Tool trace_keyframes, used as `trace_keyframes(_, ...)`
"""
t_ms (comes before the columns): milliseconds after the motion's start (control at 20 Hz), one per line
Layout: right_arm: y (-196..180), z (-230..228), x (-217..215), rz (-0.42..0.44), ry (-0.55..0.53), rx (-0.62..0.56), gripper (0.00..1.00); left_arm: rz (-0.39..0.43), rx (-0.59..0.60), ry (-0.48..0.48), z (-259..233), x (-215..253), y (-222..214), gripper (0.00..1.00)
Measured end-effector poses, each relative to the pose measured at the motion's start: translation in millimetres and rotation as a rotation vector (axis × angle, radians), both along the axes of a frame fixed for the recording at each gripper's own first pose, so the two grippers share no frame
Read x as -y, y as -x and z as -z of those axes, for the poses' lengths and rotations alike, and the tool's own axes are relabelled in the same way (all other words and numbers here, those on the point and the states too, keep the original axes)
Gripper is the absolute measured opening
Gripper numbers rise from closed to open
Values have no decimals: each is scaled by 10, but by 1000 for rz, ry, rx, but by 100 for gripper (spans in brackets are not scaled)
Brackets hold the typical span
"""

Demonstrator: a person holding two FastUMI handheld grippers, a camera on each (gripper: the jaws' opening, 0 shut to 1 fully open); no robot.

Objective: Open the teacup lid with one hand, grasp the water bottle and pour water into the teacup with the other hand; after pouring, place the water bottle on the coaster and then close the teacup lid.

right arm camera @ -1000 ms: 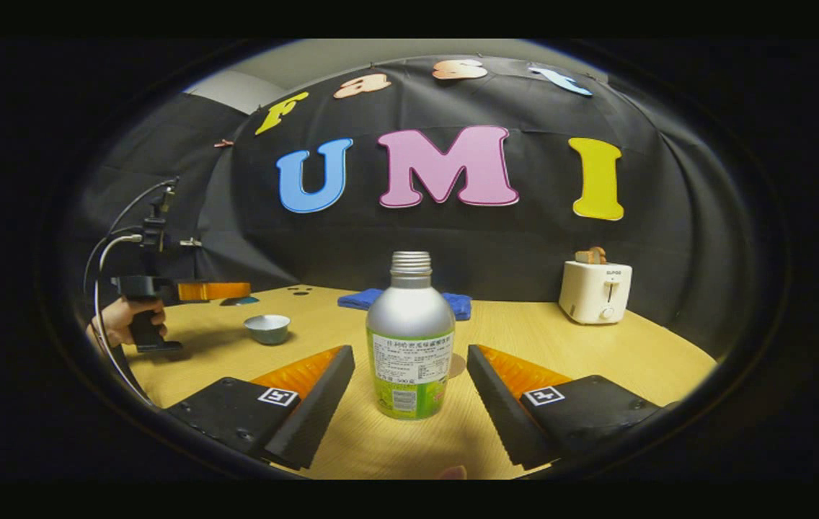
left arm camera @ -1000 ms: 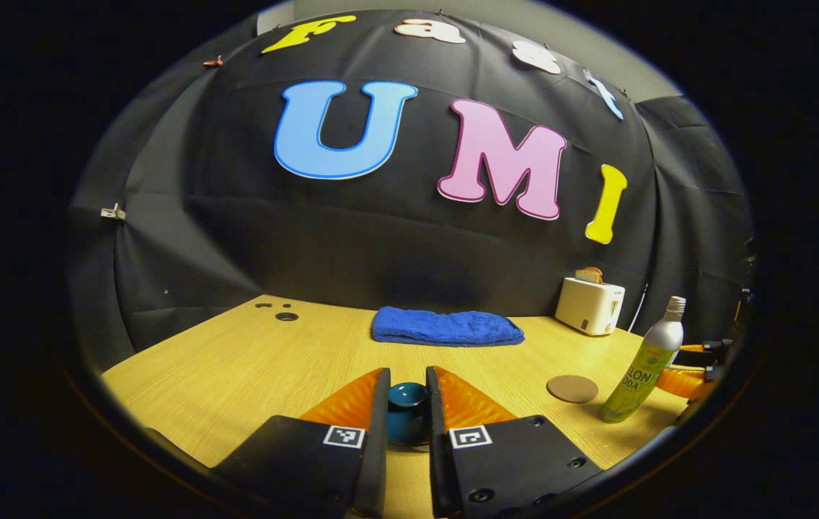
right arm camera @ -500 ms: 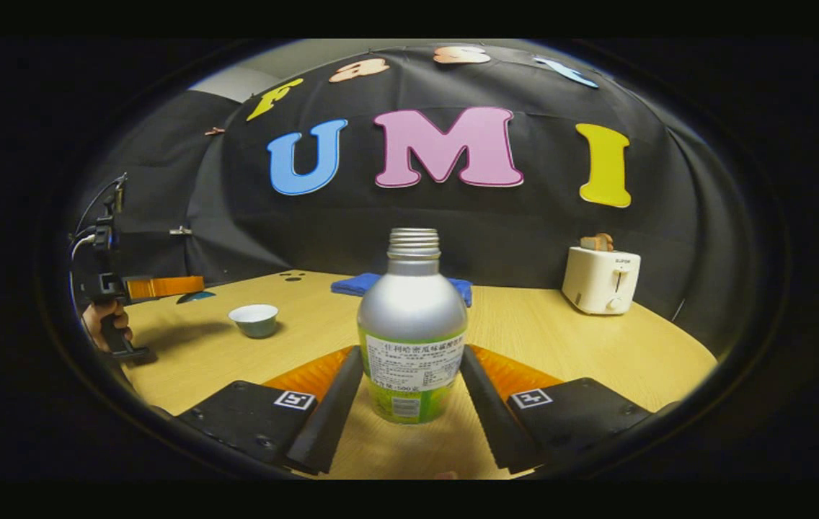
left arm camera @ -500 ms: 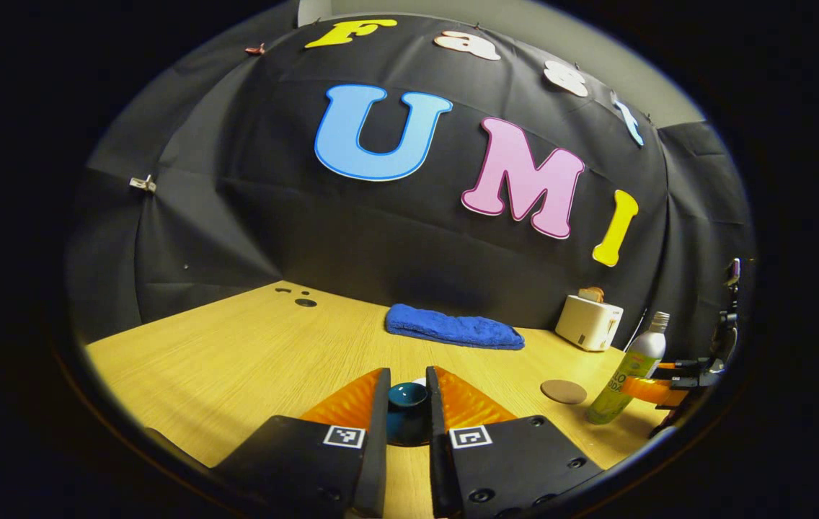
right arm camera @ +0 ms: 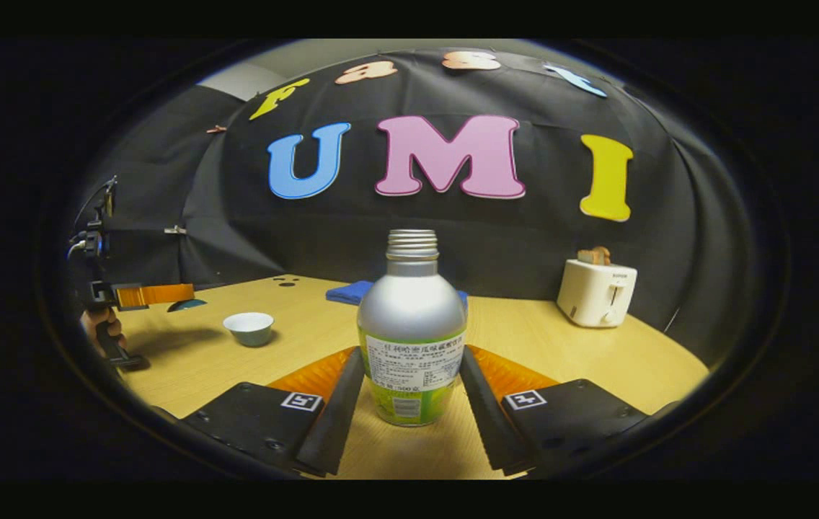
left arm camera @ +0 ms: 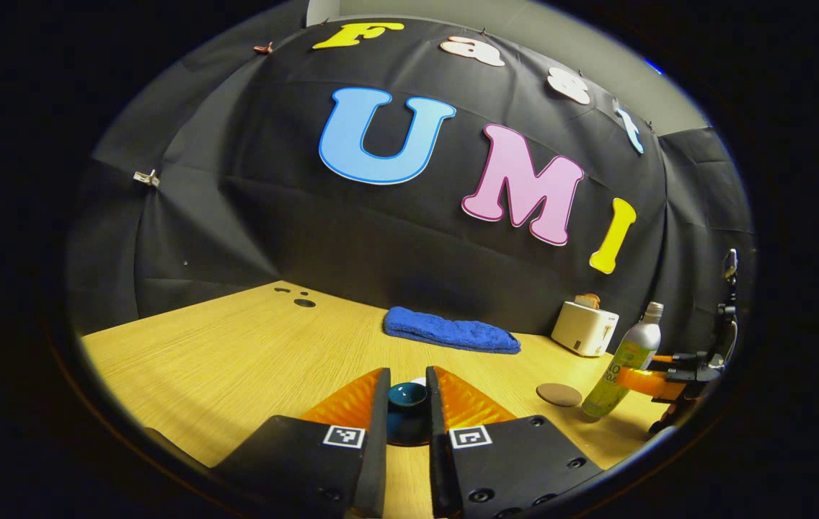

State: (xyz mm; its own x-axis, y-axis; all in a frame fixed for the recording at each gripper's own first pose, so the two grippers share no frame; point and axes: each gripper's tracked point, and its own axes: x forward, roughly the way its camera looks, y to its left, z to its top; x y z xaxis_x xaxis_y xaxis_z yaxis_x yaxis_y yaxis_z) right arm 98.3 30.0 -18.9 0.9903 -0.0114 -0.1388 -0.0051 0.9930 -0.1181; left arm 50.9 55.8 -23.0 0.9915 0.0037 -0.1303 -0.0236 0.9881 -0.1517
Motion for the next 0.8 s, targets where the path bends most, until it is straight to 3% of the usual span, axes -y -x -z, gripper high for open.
trace_keyframes(100,-133,-169,-63,1,144,35,72,3,-1,-2,-3,-3,3,28)
trace_keyframes(300,-474,-233,-290,-30,447,38,76,-19,5,-3,-30,-145,15,28)
trace_keyframes(500,-683,-67,-563,-89,614,7,76,-66,20,20,-91,-414,68,28)
trace_keyframes(650,-793,5,-665,-109,760,-7,76,-68,25,79,-99,-490,85,28)
trace_keyframes(800,-888,11,-719,-113,930,-7,76,-72,27,76,-116,-496,74,29)
